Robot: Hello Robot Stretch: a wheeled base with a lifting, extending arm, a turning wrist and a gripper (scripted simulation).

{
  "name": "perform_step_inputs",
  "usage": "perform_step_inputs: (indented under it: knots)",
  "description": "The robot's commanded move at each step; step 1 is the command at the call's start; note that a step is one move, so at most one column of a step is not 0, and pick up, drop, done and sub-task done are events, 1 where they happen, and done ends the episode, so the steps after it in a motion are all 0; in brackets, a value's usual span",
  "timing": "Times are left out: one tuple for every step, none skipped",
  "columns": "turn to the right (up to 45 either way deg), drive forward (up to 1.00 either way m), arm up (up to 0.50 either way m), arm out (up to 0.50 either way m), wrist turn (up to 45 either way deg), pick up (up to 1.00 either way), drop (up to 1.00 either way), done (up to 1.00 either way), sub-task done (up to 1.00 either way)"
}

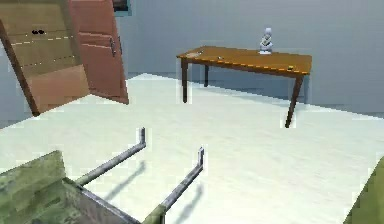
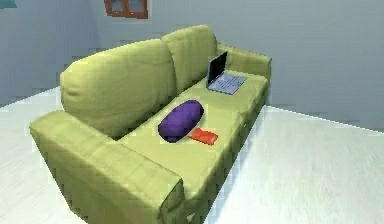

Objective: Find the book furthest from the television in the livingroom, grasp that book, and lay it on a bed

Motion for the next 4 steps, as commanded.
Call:
perform_step_inputs:
  knots:
    - [0.0, 0.15, 0.00, 0.00, 0.0, 0.00, 0.00, 0.00, 0.00]
    - [24.0, 0.00, 0.00, 0.00, 0.0, 0.00, 0.00, 0.00, 0.00]
    - [0.0, 1.00, 0.00, 0.00, 0.0, 0.00, 0.00, 0.00, 0.00]
    - [15.0, 0.00, 0.00, 0.00, 0.0, 0.00, 0.00, 0.00, 0.00]
